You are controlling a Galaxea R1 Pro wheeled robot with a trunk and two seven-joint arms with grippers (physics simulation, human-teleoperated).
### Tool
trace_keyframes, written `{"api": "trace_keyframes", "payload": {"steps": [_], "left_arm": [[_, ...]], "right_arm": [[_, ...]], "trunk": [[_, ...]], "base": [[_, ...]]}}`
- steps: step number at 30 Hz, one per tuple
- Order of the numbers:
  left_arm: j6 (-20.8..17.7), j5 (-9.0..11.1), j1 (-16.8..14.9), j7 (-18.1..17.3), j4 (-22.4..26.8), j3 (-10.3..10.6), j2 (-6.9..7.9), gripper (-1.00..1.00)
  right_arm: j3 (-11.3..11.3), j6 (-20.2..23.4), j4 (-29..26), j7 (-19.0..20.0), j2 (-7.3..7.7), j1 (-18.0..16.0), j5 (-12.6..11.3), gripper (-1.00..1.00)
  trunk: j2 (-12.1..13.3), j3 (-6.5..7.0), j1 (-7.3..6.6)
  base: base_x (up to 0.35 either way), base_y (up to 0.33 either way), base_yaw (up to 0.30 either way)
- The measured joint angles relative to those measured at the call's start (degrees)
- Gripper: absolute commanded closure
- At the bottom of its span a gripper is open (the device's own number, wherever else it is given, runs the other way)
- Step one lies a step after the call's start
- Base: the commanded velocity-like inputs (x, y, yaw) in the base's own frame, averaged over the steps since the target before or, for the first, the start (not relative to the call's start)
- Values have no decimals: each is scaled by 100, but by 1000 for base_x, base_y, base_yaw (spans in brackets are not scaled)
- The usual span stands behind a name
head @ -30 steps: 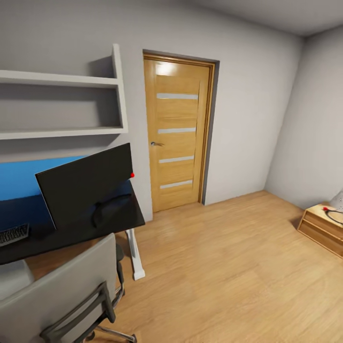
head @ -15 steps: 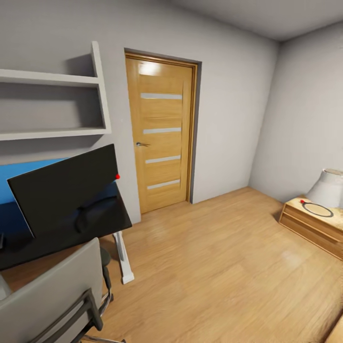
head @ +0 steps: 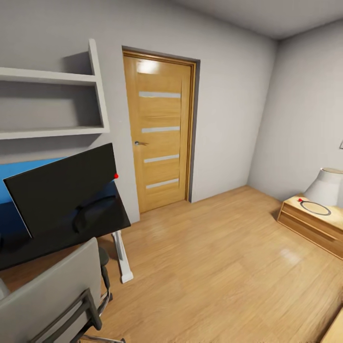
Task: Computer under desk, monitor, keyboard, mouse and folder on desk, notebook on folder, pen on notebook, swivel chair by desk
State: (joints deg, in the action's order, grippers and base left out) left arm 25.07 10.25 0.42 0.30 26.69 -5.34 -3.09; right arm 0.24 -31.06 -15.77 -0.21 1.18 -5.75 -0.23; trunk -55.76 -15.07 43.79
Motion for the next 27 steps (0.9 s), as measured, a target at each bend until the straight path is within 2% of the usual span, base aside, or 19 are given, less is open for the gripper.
{"api": "trace_keyframes", "payload": {"steps": [2, 7, 11, 18, 27], "left_arm": [[21, 4, 0, -20, -11, 0, 2, -100], [46, -2, 1, -42, -319, 19, 3, -100], [223, -10, 0, -51, -505, 227, 5, -100], [268, -52, -1, -50, -601, 365, 25, -100], [273, -468, -2, -24, -903, 510, 15, -100]], "right_arm": [[0, -11, 14, -2, -2, -150, 0, -100], [8, -76, 56, -7, -8, -230, -3, -100], [18, -288, 349, -10, 12, -257, -8, -100], [2, -400, 478, -8, -9, -263, -1, -100], [-16, -410, 506, -7, -28, -264, -4, -100]], "trunk": [[0, -5, 0], [0, -9, 0], [0, -10, 0], [-1, -11, -1], [-1, -11, -3]], "base": [[0, 0, 6], [0, 0, 1], [0, 0, -103], [52, -47, -232], [243, -157, -280]]}}
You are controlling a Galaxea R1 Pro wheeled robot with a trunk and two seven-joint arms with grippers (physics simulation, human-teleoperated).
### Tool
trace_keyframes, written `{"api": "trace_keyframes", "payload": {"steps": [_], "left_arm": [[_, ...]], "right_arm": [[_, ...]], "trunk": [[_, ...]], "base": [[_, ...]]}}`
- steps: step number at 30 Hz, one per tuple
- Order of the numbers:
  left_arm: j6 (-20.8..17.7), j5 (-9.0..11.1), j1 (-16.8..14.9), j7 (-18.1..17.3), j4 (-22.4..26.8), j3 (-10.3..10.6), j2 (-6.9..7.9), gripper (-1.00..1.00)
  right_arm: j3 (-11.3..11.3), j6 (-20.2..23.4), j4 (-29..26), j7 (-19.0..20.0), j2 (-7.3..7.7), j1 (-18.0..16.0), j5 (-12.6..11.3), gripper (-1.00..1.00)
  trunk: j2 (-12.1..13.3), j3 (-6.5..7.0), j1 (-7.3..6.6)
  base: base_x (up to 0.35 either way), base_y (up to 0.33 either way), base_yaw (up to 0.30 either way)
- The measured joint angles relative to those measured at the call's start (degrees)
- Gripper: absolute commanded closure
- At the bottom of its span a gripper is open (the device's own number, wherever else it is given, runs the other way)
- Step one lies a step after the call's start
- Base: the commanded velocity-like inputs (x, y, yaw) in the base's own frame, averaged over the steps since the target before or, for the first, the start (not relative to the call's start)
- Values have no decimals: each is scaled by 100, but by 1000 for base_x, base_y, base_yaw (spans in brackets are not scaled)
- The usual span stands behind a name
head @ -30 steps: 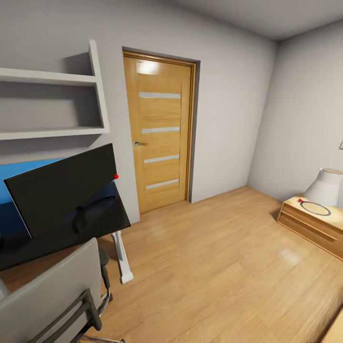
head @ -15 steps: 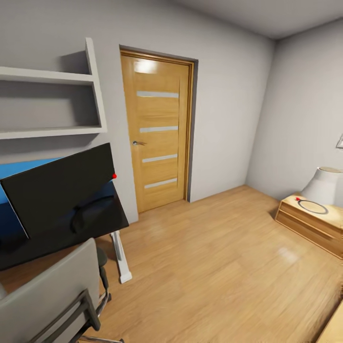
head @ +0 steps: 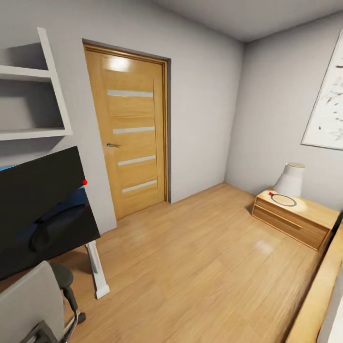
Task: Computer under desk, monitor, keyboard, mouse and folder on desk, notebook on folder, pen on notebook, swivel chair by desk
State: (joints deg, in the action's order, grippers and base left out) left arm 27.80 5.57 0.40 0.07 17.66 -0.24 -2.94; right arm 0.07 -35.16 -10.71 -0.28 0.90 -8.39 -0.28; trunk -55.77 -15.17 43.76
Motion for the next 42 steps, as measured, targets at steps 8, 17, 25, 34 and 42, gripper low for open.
{"api": "trace_keyframes", "payload": {"steps": [8, 17, 25, 34, 42], "left_arm": [[7, -48, 1, 20, -34, -16, 17, -100], [2, -47, 1, 33, -35, -26, 23, -100], [-1, -46, 1, 33, -38, -26, 27, -100], [-1, -47, 1, 33, -44, -26, 32, -100], [1, -47, 1, 33, -44, -26, 32, -100]], "right_arm": [[-3, 7, 3, 2, -2, 0, 1, -100], [-21, 1, 3, 4, 5, -1, 17, -100], [-16, 0, 3, 4, 6, -1, 14, -100], [-14, 0, -4, 4, 14, -1, 14, -100], [-8, -2, -5, 4, 15, -1, 13, -100]], "trunk": [[0, -31, 0], [-1, -46, 0], [-1, -47, 0], [-1, -47, 0], [-1, -47, 0]], "base": [[317, 51, -219], [324, 69, -14], [328, -21, -1], [328, -57, 0], [328, -5, 0]]}}
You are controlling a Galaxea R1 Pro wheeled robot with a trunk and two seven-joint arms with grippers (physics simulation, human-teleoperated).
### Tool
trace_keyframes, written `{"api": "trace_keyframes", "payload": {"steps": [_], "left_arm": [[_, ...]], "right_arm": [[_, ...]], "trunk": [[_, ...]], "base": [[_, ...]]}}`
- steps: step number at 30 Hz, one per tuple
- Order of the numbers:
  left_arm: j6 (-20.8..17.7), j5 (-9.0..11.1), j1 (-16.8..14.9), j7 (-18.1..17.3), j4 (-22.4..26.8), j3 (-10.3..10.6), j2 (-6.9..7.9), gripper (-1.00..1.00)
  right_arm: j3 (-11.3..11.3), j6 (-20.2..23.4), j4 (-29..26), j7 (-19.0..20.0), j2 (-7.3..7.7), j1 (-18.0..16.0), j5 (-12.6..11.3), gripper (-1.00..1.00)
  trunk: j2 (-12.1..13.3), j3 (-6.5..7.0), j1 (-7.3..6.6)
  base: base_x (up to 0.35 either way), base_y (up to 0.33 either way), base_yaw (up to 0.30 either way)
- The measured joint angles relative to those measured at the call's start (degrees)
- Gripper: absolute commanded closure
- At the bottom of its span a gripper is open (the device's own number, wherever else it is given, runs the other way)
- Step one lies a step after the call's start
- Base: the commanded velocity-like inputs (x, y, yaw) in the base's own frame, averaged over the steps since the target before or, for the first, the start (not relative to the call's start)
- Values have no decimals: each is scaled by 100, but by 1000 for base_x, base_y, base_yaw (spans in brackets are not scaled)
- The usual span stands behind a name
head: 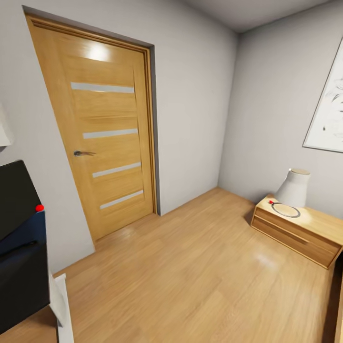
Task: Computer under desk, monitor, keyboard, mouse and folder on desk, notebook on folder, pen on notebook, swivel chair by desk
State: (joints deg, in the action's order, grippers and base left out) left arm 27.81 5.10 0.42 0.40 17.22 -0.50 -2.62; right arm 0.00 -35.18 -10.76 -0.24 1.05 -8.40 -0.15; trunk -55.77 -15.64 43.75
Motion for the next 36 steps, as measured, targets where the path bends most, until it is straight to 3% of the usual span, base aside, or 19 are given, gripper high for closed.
{"api": "trace_keyframes", "payload": {"steps": [17, 36], "left_arm": [[-1, 0, 0, 0, 0, -4, 0, -100], [-6, 18, 0, 10, 0, -23, 18, -100]], "right_arm": [[0, 0, 0, 0, 0, 0, 6, -100], [-1, -16, 0, 0, -7, 1, 1, -100]], "trunk": [[0, 0, 0], [0, 0, 0]], "base": [[334, 0, 10], [335, -39, 254]]}}
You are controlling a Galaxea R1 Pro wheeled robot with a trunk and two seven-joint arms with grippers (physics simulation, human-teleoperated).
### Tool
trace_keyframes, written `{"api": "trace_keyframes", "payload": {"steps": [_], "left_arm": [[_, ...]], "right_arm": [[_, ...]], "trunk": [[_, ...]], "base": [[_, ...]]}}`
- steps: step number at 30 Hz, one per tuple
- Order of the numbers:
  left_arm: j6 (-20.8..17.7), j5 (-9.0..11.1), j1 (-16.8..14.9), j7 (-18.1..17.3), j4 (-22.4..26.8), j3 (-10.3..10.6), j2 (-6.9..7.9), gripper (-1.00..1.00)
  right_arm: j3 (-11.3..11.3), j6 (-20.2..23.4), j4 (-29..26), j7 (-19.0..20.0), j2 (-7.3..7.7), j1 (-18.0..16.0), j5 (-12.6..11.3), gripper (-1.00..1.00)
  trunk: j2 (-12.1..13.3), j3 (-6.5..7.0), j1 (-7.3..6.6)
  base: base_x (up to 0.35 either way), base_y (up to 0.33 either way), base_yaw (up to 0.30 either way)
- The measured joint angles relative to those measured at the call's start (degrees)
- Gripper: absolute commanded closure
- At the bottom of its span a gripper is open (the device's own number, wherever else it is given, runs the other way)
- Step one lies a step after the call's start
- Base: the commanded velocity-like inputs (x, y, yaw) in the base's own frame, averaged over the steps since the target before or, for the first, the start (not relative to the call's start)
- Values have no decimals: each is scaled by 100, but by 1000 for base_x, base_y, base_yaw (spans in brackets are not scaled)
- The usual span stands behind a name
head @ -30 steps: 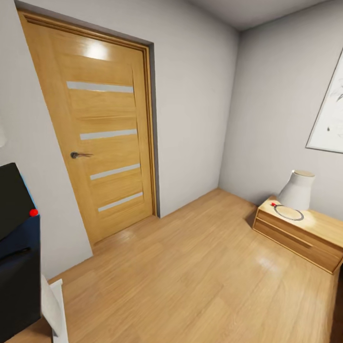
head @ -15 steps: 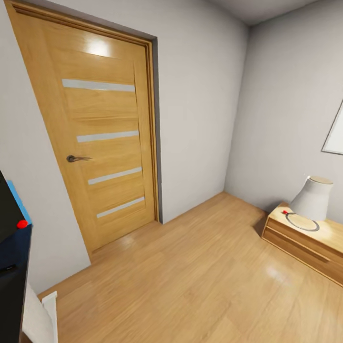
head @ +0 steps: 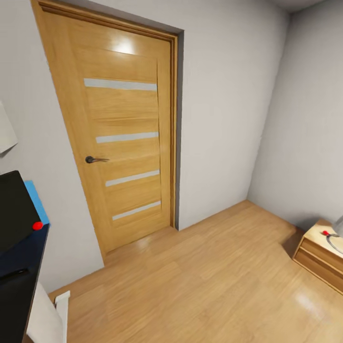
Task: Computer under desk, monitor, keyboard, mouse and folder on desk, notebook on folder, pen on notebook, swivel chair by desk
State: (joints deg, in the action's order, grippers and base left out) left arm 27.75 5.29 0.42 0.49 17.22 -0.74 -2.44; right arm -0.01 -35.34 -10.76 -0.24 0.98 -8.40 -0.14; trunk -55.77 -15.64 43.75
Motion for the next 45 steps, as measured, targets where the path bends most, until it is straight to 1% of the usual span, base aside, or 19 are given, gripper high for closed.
{"api": "trace_keyframes", "payload": {"steps": [6, 10, 13, 33, 36, 45], "left_arm": [[-18, -2, 0, 0, 0, 0, 0, -100], [-27, 0, 0, -1, 0, -1, 0, -100], [-33, -2, 0, -1, -3, -1, 0, -100], [-65, -7, 0, -2, -18, 4, 0, -100], [-65, -8, 0, -2, -18, 6, 0, -100], [-49, -1, 0, 0, -77, 7, 0, -100]], "right_arm": [[14, -82, -1, -1, -1, 1, -8, -100], [25, -322, 5, 0, -1, 0, -22, -100], [22, -382, 9, 0, -6, -1, -25, -100], [12, -433, 9, -8, -19, -1, -25, -100], [12, -442, 9, -8, -19, 0, -22, -100], [9, -448, 16, -5, -19, -1, -12, -100]], "trunk": [[0, 0, 0], [0, 0, 0], [0, 0, 0], [0, 0, 1], [0, 0, 1], [2, 0, 3]], "base": [[335, -77, 280], [335, -96, 280], [333, -119, 280], [282, -213, 283], [165, -163, 284], [32, -19, 284]]}}
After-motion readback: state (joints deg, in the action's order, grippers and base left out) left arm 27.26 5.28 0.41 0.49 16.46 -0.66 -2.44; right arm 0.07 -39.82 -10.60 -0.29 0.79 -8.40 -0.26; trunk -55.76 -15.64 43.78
